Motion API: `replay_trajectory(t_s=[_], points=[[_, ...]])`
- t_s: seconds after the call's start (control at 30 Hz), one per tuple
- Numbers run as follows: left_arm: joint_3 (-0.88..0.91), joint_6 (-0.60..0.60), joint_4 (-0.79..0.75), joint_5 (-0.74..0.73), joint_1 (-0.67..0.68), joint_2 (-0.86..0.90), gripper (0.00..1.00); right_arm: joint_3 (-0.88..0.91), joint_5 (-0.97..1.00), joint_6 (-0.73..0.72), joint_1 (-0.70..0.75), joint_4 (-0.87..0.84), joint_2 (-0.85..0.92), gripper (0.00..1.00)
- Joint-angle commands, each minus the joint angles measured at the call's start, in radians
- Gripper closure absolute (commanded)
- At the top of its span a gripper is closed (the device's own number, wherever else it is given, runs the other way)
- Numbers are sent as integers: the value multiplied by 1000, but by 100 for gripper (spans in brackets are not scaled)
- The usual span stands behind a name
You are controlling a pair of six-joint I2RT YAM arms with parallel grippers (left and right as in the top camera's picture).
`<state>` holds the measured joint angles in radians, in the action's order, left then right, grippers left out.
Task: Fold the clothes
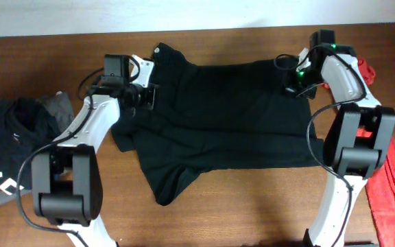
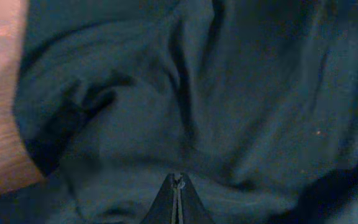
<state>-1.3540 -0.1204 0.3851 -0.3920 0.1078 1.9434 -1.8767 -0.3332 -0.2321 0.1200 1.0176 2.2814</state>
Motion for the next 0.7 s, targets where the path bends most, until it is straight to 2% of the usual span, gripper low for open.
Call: replay_trajectory(t_s=[0.0, 0.33, 0.5, 0.67], points=[[-19, -24, -3, 15, 2, 17, 100, 57, 39, -18, -23, -19, 13, 96], [-19, -24, -3, 14, 2, 17, 100, 230, 74, -170, -35, -314, 38, 96], [-19, -24, -12, 14, 2, 17, 100, 241, 82, -279, -37, -489, 116, 96], [-19, -24, -43, 15, 15, 21, 100, 240, 36, -285, -37, -592, 169, 96]])
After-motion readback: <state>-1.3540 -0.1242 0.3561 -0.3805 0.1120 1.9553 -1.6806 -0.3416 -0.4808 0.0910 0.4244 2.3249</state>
